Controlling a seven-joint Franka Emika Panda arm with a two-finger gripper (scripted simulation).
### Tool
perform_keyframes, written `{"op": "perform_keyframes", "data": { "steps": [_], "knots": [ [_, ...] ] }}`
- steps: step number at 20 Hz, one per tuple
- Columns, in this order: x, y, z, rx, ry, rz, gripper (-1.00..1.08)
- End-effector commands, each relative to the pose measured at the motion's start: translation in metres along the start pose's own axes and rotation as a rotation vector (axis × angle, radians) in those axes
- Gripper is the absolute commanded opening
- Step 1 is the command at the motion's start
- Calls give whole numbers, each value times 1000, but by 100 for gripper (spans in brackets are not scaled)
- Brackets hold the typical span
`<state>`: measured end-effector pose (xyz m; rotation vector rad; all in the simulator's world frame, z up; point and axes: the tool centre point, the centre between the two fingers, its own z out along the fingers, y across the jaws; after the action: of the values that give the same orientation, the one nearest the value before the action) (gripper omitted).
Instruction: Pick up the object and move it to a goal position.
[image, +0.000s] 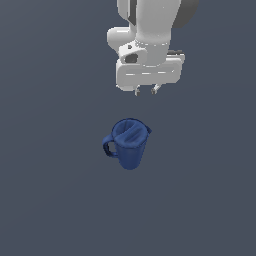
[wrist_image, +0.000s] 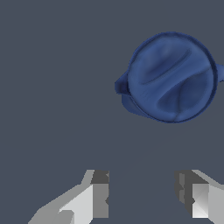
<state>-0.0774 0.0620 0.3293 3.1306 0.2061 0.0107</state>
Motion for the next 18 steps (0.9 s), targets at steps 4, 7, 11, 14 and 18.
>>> {"op": "perform_keyframes", "data": {
  "steps": [4,7,11,14,18],
  "knots": [
    [4,-2,-31,-12,49,-49,28],
    [6,-4,-59,-22,92,-93,28],
    [6,-7,-108,-36,167,-167,28],
    [2,-8,-153,-46,236,-233,28],
    [-9,-5,-216,-55,334,-324,28]
  ]
}}
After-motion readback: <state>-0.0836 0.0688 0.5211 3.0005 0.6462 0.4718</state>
